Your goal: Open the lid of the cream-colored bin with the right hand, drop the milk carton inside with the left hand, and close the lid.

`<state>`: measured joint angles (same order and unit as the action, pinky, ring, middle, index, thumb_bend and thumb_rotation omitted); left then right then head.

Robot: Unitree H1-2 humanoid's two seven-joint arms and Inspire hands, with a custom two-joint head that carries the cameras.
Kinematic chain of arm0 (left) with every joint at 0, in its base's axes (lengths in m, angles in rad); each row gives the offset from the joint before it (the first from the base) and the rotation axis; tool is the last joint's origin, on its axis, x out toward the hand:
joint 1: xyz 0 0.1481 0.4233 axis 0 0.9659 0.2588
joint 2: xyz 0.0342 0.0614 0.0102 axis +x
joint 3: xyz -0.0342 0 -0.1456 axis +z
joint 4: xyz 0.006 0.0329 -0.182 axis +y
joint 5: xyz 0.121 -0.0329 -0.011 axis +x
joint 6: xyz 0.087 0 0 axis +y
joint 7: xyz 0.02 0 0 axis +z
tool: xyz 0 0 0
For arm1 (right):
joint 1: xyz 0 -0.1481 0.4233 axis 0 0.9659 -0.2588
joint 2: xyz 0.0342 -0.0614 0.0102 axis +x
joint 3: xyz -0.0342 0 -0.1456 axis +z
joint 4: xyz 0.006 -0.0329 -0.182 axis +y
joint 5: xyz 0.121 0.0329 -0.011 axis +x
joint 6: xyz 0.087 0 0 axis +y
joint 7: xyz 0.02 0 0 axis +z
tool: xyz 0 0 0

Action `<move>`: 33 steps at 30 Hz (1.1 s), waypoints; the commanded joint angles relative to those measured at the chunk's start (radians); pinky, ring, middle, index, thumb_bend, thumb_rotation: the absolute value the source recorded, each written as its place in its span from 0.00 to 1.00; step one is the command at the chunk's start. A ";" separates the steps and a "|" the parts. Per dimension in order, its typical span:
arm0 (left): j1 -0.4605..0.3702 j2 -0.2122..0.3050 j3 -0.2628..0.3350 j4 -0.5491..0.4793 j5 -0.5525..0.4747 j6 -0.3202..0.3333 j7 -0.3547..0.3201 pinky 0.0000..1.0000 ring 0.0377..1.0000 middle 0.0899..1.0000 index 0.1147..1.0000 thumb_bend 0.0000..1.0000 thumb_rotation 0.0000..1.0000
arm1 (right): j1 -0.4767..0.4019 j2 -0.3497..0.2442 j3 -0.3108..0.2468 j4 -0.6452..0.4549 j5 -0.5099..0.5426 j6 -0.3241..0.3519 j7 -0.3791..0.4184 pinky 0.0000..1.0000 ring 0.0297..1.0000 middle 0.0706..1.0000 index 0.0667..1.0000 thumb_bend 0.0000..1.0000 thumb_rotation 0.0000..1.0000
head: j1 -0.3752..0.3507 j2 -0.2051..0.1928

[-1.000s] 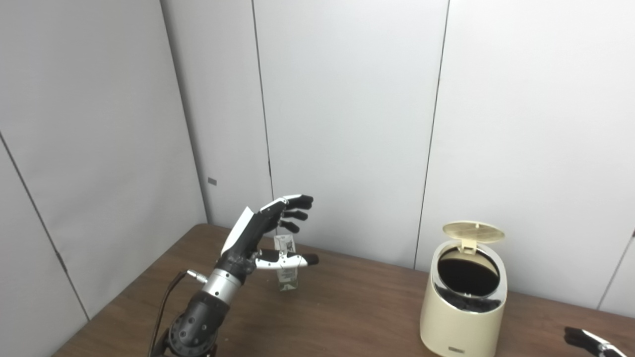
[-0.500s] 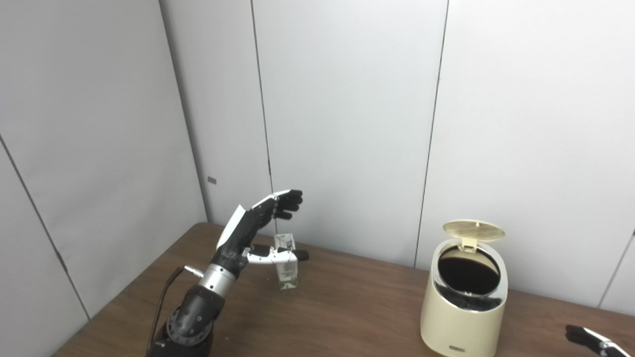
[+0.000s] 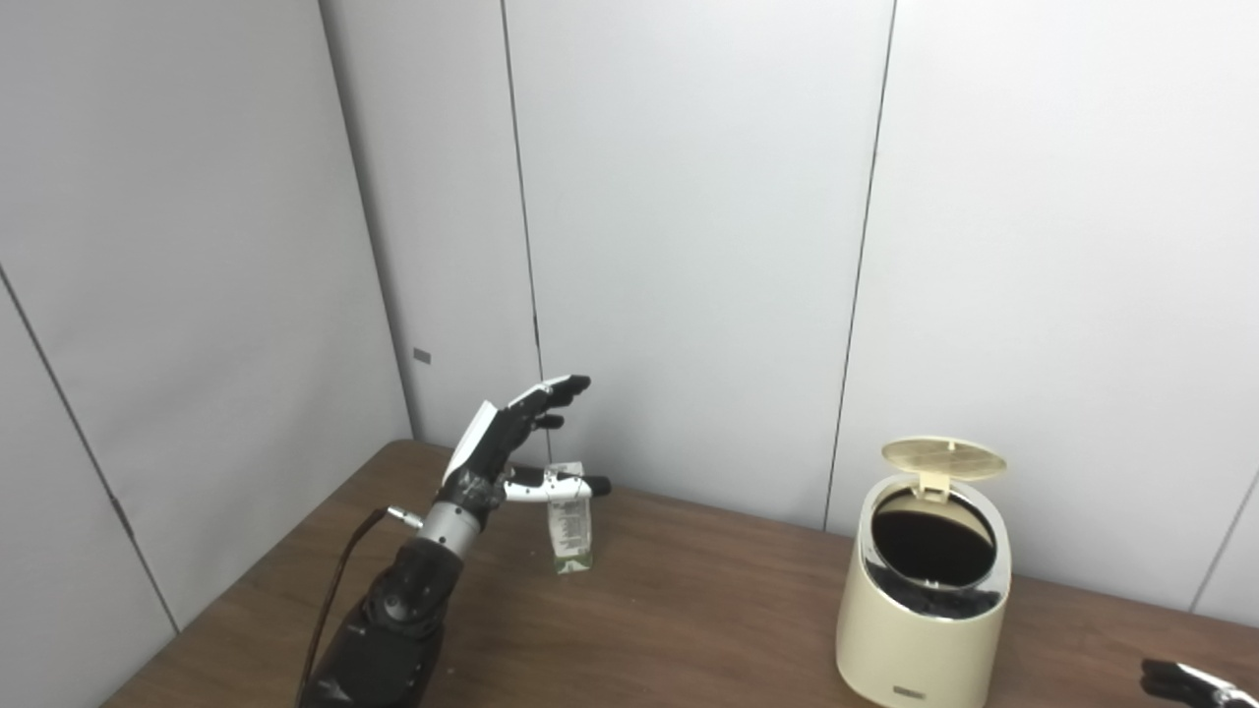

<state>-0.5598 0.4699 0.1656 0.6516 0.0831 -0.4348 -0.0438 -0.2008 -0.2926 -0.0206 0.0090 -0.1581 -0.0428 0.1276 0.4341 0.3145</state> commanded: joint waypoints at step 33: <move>-0.055 0.005 -0.006 0.144 -0.080 -0.017 0.013 0.77 0.81 0.84 0.89 0.86 0.10 | -0.003 -0.032 -0.027 -0.065 0.005 0.007 -0.005 0.30 0.55 0.73 0.72 1.00 0.58 | -0.013 0.027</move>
<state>-0.5755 0.4540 0.1548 0.8072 0.0198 -0.4344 -0.0268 -0.1811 -0.3004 -0.0346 -0.0157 -0.1598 -0.0257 0.1277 0.4218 0.3421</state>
